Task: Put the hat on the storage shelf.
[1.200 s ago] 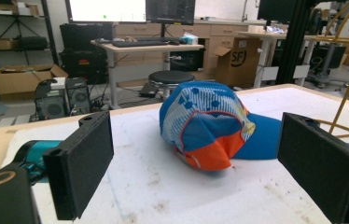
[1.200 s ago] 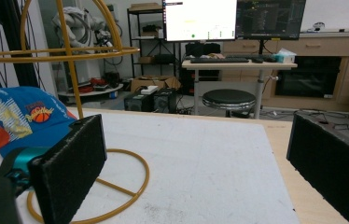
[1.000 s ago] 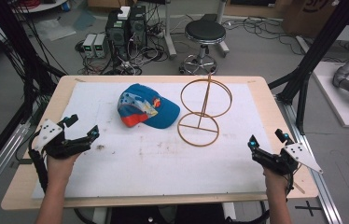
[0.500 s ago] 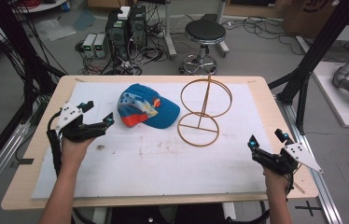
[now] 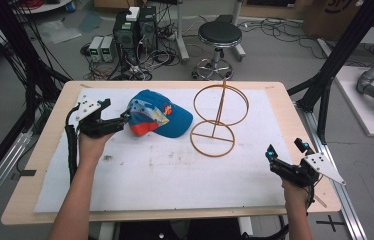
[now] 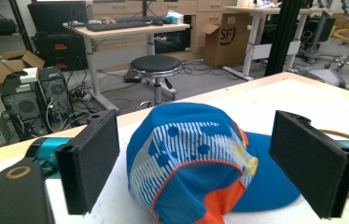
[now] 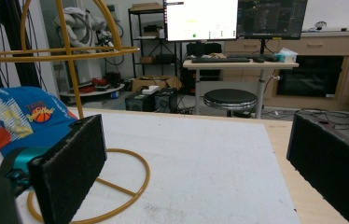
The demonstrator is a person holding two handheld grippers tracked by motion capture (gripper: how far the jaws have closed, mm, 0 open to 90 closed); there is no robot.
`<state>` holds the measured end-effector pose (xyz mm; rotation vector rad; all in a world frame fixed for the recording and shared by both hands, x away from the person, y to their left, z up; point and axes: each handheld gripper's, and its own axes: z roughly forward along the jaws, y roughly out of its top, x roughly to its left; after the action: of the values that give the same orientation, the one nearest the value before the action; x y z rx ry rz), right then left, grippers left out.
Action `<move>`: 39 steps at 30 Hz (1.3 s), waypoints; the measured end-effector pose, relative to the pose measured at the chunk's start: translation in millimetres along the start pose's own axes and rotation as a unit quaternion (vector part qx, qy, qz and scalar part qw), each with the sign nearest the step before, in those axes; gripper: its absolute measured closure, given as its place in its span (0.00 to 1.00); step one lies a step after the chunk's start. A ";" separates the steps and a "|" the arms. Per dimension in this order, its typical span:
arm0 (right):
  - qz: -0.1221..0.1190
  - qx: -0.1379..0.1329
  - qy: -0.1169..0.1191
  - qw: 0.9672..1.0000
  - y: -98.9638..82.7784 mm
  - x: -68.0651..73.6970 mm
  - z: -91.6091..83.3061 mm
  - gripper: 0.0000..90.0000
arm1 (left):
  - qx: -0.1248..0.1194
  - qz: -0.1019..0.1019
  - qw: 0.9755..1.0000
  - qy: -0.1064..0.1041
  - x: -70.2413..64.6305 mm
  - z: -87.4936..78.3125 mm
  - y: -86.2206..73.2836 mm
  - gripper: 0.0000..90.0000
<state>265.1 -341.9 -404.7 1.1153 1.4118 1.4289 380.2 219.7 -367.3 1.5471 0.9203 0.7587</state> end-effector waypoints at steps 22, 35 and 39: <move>0.001 0.009 0.001 1.000 -3.3 -0.1 2.3 0.05 | 0.045 -0.052 0.997 0.019 12.6 61.5 -6.0 0.22; 0.000 0.010 -0.003 1.000 -4.4 -1.6 0.6 0.05 | 0.082 -0.082 0.993 0.037 17.7 78.0 -20.3 0.36; 0.001 0.012 -0.002 1.000 -4.8 -0.8 0.2 0.05 | 0.094 -0.084 0.992 0.034 17.1 81.6 -23.9 0.41</move>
<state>265.3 -342.5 -409.5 1.1340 1.4302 1.4136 455.1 196.8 -404.7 1.5901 1.1839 0.6218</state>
